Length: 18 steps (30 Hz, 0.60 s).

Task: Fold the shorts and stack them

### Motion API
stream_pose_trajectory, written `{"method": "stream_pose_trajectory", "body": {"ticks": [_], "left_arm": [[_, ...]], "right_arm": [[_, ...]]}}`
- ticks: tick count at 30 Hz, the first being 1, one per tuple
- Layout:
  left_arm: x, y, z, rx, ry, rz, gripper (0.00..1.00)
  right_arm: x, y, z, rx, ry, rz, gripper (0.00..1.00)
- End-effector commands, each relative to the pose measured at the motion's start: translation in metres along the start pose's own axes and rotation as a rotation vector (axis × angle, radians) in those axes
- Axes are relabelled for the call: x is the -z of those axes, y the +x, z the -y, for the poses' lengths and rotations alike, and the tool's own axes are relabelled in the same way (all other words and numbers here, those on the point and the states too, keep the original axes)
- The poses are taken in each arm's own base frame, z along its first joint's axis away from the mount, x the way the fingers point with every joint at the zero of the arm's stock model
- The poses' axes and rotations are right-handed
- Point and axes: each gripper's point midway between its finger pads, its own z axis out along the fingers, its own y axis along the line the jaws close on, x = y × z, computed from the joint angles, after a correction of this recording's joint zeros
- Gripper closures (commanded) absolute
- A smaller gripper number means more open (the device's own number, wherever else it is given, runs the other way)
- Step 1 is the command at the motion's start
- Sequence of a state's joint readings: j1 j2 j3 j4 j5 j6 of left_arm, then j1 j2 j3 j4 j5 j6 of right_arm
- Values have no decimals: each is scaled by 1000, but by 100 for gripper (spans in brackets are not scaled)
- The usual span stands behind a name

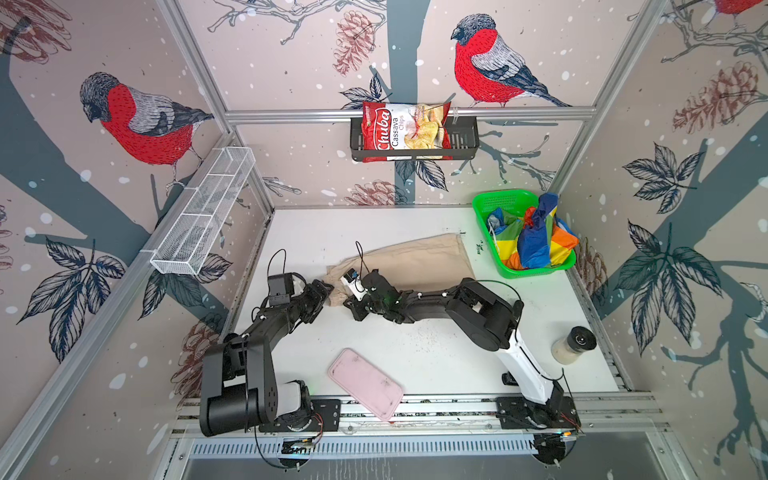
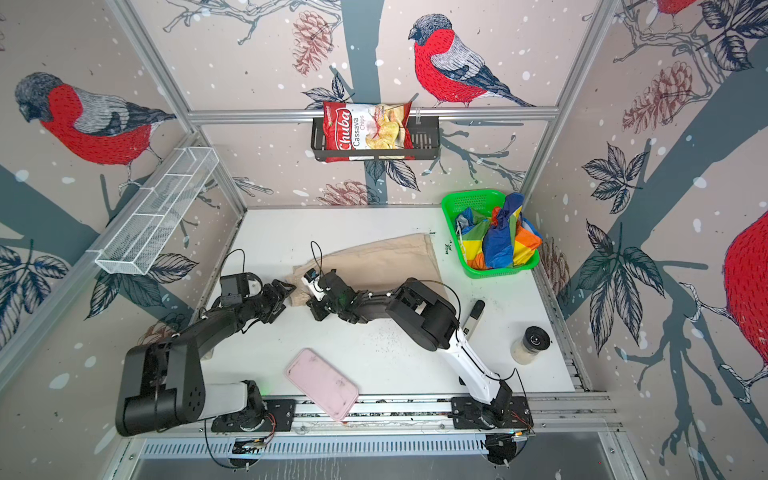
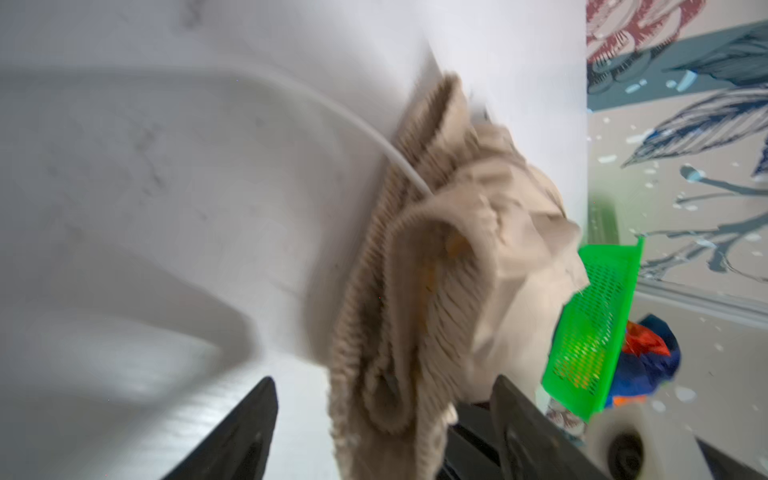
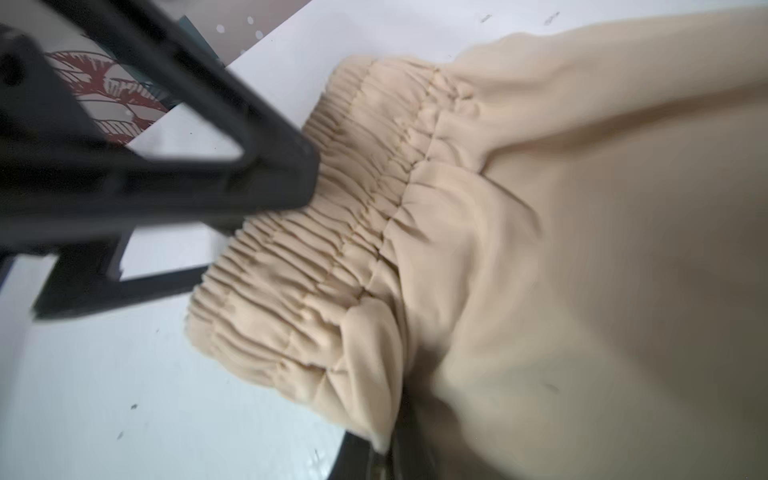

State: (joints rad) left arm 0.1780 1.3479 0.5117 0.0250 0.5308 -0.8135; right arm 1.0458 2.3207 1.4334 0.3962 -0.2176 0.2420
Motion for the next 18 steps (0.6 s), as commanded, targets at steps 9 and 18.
{"method": "stream_pose_trajectory", "body": {"ticks": [9, 18], "left_arm": [[-28, 5, 22, -74, -8, 14, 41], [-31, 0, 25, -117, -63, 18, 100]], "right_arm": [[5, 12, -15, -47, -47, -16, 98], [24, -3, -17, -111, -14, 21, 67]]}}
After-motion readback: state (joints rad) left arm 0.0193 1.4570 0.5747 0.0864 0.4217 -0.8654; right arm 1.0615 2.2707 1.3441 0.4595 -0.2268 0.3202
